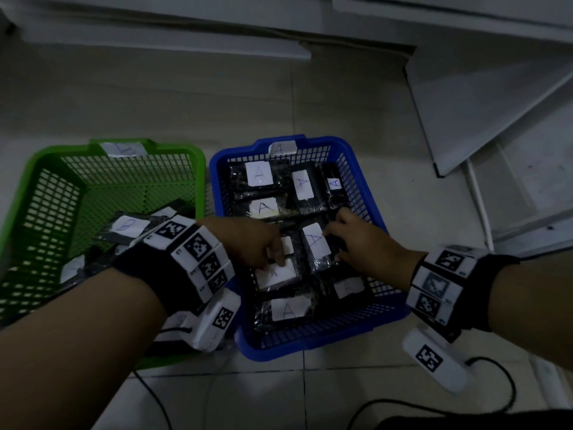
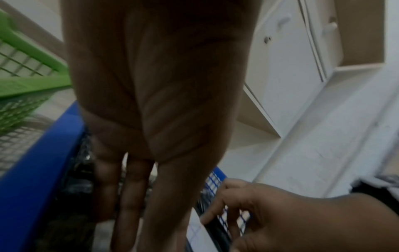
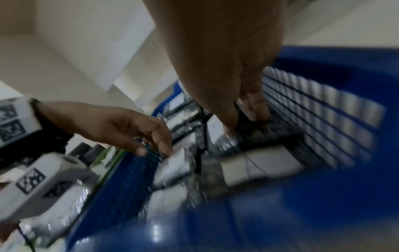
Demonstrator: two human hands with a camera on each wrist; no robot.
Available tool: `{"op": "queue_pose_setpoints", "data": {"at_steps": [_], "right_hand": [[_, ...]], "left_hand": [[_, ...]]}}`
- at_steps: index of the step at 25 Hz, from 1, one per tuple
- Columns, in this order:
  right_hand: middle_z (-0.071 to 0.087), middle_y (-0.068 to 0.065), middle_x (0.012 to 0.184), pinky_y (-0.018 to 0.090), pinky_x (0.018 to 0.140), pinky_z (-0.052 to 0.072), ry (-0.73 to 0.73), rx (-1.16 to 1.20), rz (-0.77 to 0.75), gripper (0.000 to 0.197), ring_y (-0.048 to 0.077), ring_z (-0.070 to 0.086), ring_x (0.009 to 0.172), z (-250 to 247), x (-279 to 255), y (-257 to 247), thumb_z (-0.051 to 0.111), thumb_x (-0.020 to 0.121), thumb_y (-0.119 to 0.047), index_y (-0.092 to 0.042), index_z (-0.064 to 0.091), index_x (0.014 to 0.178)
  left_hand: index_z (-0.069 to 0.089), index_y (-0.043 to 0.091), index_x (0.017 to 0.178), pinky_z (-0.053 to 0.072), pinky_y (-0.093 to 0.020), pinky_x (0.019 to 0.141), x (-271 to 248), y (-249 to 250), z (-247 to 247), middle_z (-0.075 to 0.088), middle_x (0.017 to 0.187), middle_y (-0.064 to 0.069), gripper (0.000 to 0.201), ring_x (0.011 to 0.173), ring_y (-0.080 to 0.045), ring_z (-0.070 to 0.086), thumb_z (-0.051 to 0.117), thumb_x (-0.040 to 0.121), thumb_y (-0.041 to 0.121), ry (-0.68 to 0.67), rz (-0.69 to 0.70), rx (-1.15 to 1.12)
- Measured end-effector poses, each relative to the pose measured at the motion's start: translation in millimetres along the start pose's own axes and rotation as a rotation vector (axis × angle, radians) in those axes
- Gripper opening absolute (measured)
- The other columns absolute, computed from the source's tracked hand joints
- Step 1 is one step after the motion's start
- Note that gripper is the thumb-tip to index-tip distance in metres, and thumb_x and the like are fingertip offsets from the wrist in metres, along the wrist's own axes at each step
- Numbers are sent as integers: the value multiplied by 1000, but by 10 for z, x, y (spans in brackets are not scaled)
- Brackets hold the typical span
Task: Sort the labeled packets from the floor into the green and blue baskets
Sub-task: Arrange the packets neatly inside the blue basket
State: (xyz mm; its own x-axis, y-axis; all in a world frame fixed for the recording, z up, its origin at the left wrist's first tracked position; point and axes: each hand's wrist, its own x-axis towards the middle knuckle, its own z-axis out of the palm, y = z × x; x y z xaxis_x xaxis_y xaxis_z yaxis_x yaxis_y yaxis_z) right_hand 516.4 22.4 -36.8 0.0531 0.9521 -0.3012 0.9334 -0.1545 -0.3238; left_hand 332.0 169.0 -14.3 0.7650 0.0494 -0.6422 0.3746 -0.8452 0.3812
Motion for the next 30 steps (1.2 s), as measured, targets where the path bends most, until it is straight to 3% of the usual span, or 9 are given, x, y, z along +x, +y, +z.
{"op": "queue_pose_setpoints", "data": {"at_steps": [3, 5, 10, 14, 16, 18, 20, 24, 30], "right_hand": [[45, 3, 102, 20, 76, 38, 21, 18, 26, 22, 22, 54, 97, -133, 209, -83, 64, 86, -18, -11, 66, 107], [48, 4, 107, 16, 79, 34, 62, 74, 11, 25, 19, 51, 102, -183, 389, -247, 61, 88, -19, -14, 64, 113], [46, 9, 134, 32, 104, 40, 152, 442, 155, 62, 22, 48, 120, -228, 1025, -454, 67, 82, -24, -19, 38, 137], [63, 8, 118, 44, 93, 52, 267, 700, 345, 61, 25, 62, 105, -253, 1302, -446, 73, 76, -22, -16, 42, 128], [64, 8, 114, 44, 90, 54, 238, 769, 406, 56, 25, 64, 101, -263, 1325, -484, 76, 75, -20, -13, 49, 124], [69, 13, 106, 48, 87, 55, 121, 939, 412, 33, 29, 67, 95, -318, 1274, -533, 72, 79, -14, -9, 61, 110], [70, 14, 102, 49, 85, 55, 72, 1134, 409, 12, 31, 68, 94, -415, 1150, -507, 61, 87, -8, -9, 65, 98], [69, 6, 94, 34, 74, 56, 108, 1231, 437, 15, 22, 66, 87, -393, 854, -351, 51, 93, -5, -14, 63, 92], [70, 12, 100, 48, 82, 57, 184, 1190, 485, 12, 29, 68, 90, -390, 1066, -469, 56, 89, -6, -11, 64, 96]], "left_hand": [[65, 25, 115, 45, -28, 93, -82, -93, -111, 54, 120, -1, 26, 111, -18, 53, 51, 93, 23, 248, -88, 58], [64, 25, 115, 46, -36, 92, -148, -164, -134, 53, 119, -2, 28, 113, -21, 51, 47, 93, 30, 419, -186, 147], [57, 35, 123, 21, -46, 112, -241, -284, -33, 46, 135, 5, 32, 126, -16, 45, 45, 93, 36, 322, -278, 205], [55, 35, 128, 22, -43, 115, -260, -401, 10, 48, 137, 10, 35, 128, -13, 43, 45, 94, 34, 356, -215, 160], [55, 32, 128, 30, -42, 112, -271, -445, 27, 52, 135, 10, 36, 126, -13, 46, 45, 94, 33, 360, -186, 156], [60, 30, 122, 42, -40, 103, -313, -435, 6, 57, 129, 7, 33, 117, -15, 53, 47, 92, 28, 386, -191, 89], [66, 26, 107, 50, -38, 89, -352, -395, -45, 60, 116, 2, 26, 103, -19, 58, 49, 88, 20, 533, -215, 1], [63, 14, 90, 49, -37, 76, -371, -392, -56, 54, 103, -7, 13, 91, -24, 55, 54, 81, 14, 906, -164, -35], [65, 20, 103, 47, -38, 80, -297, -379, -17, 55, 108, -4, 23, 100, -26, 54, 55, 82, 19, 836, -235, 9]]}}
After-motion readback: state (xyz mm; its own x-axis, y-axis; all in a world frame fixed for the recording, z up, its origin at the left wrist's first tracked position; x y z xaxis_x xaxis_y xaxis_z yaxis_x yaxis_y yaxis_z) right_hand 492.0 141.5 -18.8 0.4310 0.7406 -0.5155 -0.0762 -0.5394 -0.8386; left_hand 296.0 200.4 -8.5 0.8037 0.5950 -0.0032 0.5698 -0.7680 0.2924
